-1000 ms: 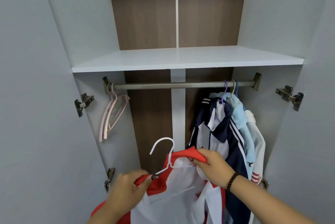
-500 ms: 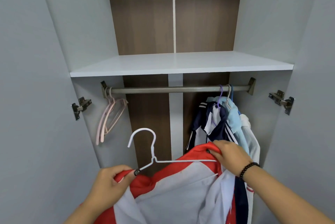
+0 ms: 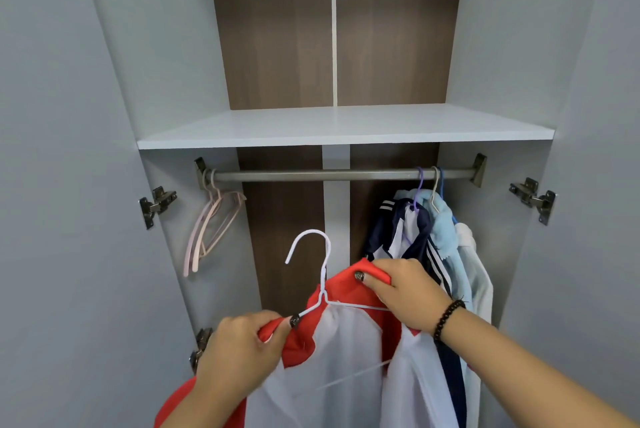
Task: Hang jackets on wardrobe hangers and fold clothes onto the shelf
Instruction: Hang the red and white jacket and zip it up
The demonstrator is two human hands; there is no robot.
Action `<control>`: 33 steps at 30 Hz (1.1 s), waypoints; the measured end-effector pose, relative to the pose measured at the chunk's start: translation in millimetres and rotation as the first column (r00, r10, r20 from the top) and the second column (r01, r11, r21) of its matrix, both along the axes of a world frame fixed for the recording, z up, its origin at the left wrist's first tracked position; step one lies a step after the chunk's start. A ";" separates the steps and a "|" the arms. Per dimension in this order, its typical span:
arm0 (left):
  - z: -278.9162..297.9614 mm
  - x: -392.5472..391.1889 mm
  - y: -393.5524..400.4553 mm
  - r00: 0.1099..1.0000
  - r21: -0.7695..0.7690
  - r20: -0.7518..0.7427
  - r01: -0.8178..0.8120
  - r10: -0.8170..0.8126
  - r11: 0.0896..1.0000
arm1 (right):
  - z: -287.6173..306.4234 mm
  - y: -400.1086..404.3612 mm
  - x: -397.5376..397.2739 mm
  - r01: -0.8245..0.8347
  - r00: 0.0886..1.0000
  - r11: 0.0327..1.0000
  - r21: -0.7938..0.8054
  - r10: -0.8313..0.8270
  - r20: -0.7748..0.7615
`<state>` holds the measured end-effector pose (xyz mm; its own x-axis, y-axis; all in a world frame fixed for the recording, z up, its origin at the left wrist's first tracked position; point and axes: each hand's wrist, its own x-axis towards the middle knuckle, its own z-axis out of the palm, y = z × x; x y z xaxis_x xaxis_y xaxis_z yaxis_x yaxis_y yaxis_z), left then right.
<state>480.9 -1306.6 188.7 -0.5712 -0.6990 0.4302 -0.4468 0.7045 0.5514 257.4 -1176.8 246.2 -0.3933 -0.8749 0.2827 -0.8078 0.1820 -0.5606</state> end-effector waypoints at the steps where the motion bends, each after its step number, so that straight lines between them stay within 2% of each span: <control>1: 1.4 -1.7 0.6 1.000 -0.015 -0.001 -0.023 0.023 1.000 | 0.5 -1.8 0.2 0.040 0.989 0.998 -0.040 -0.034 0.145; 2: 1.8 -2.1 -0.9 0.999 -0.041 -0.020 -0.041 0.040 0.998 | 1.7 -2.2 -0.6 0.090 0.949 0.993 -0.070 -0.064 0.309; 3: 2.4 -1.5 -3.5 0.998 -0.067 -0.049 -0.051 0.048 0.996 | 3.5 -0.4 -1.9 0.128 0.870 0.989 -0.073 -0.076 0.487; 4: 4.7 -0.8 -5.0 0.996 -0.081 -0.080 -0.050 0.043 0.995 | 4.1 1.8 -3.9 0.126 0.752 0.990 -0.064 -0.053 0.657; 5: 7.0 -0.7 -6.1 0.994 -0.086 -0.106 -0.045 0.035 0.995 | 4.3 5.1 -3.8 0.098 0.651 0.994 -0.043 -0.032 0.759; 6: 9.5 -2.2 -5.9 0.990 -0.090 -0.137 -0.033 0.021 0.995 | 2.5 8.2 -4.0 0.058 0.619 0.998 -0.027 -0.015 0.785; 7: 12.3 -5.2 -4.6 0.985 -0.101 -0.170 -0.018 0.000 0.995 | -1.0 10.9 -5.3 0.023 0.715 1.000 0.008 -0.022 0.699; 8: 15.3 -9.2 -2.2 0.981 -0.118 -0.192 0.000 -0.022 0.993 | -5.7 13.4 -7.5 0.025 0.851 0.998 0.053 -0.049 0.523; 9: 17.3 -13.7 0.8 0.979 -0.135 -0.200 0.016 -0.043 0.991 | -9.1 16.5 -7.8 0.047 0.940 0.995 0.085 -0.073 0.335; 11: 17.4 -23.8 7.1 0.980 -0.160 -0.188 0.036 -0.066 0.986 | -15.4 21.6 -11.2 0.082 0.991 0.985 0.150 -0.096 0.091; 14: 15.4 -41.7 16.8 0.981 -0.172 -0.161 0.077 -0.106 0.982 | -13.2 29.0 -9.4 0.101 0.986 0.982 0.158 -0.078 -0.145; 18: 10.1 -69.5 32.6 0.968 -0.172 -0.181 0.141 -0.172 0.975 | -4.6 39.1 -7.6 0.071 0.923 0.990 0.124 -0.018 -0.384; 20: 6.0 -78.8 35.5 0.955 -0.104 -0.224 0.174 -0.194 0.979 | -5.6 43.7 -15.2 0.049 0.859 0.998 0.031 -0.026 -0.511; 22: 2.0 -84.3 34.0 0.940 -0.052 -0.283 0.181 -0.188 0.982 | -9.3 46.9 -25.3 -0.049 0.804 0.994 -0.102 -0.021 -0.594; 25: 1.9 -90.4 34.1 0.930 -0.028 -0.335 0.148 -0.149 0.989 | -16.5 46.7 -37.7 -0.083 0.832 0.979 -0.184 -0.034 -0.554; 27: 3.1 -93.9 40.1 0.936 -0.048 -0.333 0.105 -0.115 0.993 | -23.7 42.8 -43.3 -0.033 0.867 0.989 -0.142 -0.043 -0.496; 29: 2.9 -99.2 44.1 0.939 -0.039 -0.341 0.030 -0.041 0.999 | -32.1 39.7 -46.0 0.018 0.932 0.997 -0.073 -0.043 -0.361; 31: 2.4 -108.6 42.7 0.932 0.042 -0.360 -0.040 0.053 0.998 | -36.4 33.5 -45.4 0.040 0.976 0.997 -0.070 -0.054 -0.211; 33: 2.5 -122.8 33.6 0.920 0.151 -0.372 -0.070 0.122 0.986 | -39.5 24.3 -48.2 0.079 0.987 0.993 -0.084 -0.090 -0.133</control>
<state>358.2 -1273.0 191.2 -0.3110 -0.8077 0.5010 -0.2474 0.5777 0.7778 209.2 -1152.5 206.8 -0.4182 -0.8130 0.4051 -0.8612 0.2131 -0.4614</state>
